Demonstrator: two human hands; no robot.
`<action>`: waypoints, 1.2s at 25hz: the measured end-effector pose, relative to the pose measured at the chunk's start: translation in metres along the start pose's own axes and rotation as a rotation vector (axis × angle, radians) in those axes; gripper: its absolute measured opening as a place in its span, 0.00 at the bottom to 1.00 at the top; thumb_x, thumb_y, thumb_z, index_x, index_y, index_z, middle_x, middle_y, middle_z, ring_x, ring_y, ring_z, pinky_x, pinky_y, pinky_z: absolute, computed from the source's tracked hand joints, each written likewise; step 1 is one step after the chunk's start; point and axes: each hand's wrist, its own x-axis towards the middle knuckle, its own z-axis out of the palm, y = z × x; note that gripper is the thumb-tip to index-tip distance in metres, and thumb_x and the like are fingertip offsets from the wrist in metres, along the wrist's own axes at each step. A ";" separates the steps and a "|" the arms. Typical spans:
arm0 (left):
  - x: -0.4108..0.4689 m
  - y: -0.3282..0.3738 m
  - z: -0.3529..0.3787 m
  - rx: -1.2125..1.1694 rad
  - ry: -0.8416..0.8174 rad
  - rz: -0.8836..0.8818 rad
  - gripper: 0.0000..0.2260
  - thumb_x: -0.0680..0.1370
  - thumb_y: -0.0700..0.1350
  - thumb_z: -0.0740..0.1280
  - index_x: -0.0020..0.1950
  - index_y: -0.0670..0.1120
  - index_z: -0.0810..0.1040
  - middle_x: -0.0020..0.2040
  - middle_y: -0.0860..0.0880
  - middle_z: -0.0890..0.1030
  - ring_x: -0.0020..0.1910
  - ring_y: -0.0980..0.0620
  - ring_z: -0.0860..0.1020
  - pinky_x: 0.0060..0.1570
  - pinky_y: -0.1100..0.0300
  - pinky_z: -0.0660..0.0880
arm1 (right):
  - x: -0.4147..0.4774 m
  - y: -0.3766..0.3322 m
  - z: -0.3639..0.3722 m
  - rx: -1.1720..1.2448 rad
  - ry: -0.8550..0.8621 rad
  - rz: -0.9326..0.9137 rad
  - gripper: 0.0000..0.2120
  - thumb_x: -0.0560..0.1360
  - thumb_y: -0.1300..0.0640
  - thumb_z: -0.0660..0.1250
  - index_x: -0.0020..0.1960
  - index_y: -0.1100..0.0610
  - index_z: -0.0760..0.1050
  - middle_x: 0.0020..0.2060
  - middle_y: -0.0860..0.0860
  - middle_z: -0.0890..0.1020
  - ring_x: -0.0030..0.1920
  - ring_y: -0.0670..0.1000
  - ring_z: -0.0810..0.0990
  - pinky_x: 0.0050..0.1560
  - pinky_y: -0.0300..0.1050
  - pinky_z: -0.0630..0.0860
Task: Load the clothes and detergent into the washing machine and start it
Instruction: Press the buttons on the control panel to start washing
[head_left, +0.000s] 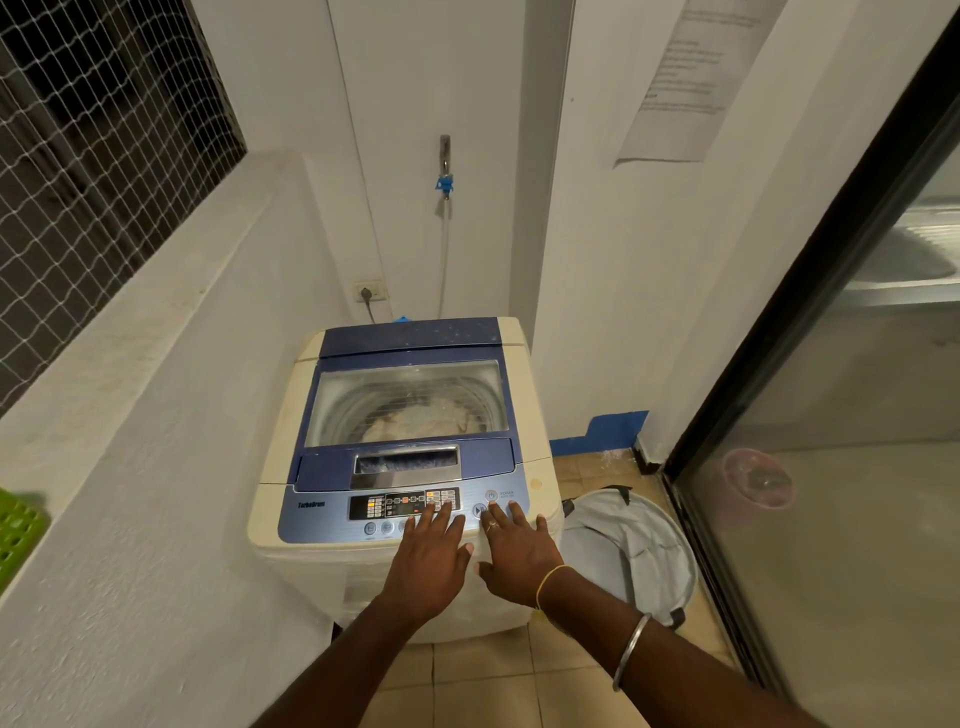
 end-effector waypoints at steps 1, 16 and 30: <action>0.000 0.001 -0.001 -0.005 -0.012 -0.003 0.25 0.84 0.57 0.48 0.78 0.48 0.64 0.80 0.45 0.61 0.80 0.42 0.56 0.77 0.44 0.54 | 0.000 0.001 0.000 0.001 0.004 0.001 0.37 0.80 0.42 0.60 0.81 0.53 0.46 0.81 0.52 0.48 0.81 0.59 0.44 0.76 0.67 0.47; 0.020 0.004 -0.016 -0.027 0.086 -0.006 0.37 0.78 0.63 0.37 0.79 0.48 0.63 0.80 0.45 0.61 0.80 0.43 0.57 0.77 0.47 0.52 | 0.000 0.015 -0.020 0.040 0.068 -0.008 0.36 0.81 0.42 0.58 0.82 0.55 0.46 0.81 0.52 0.47 0.81 0.58 0.43 0.77 0.64 0.46; 0.034 0.013 -0.053 -0.029 0.148 -0.004 0.26 0.85 0.55 0.51 0.82 0.48 0.55 0.82 0.47 0.53 0.81 0.46 0.50 0.78 0.47 0.48 | 0.004 0.031 -0.045 -0.096 0.118 -0.057 0.33 0.83 0.45 0.54 0.81 0.56 0.46 0.81 0.54 0.50 0.80 0.57 0.50 0.77 0.64 0.51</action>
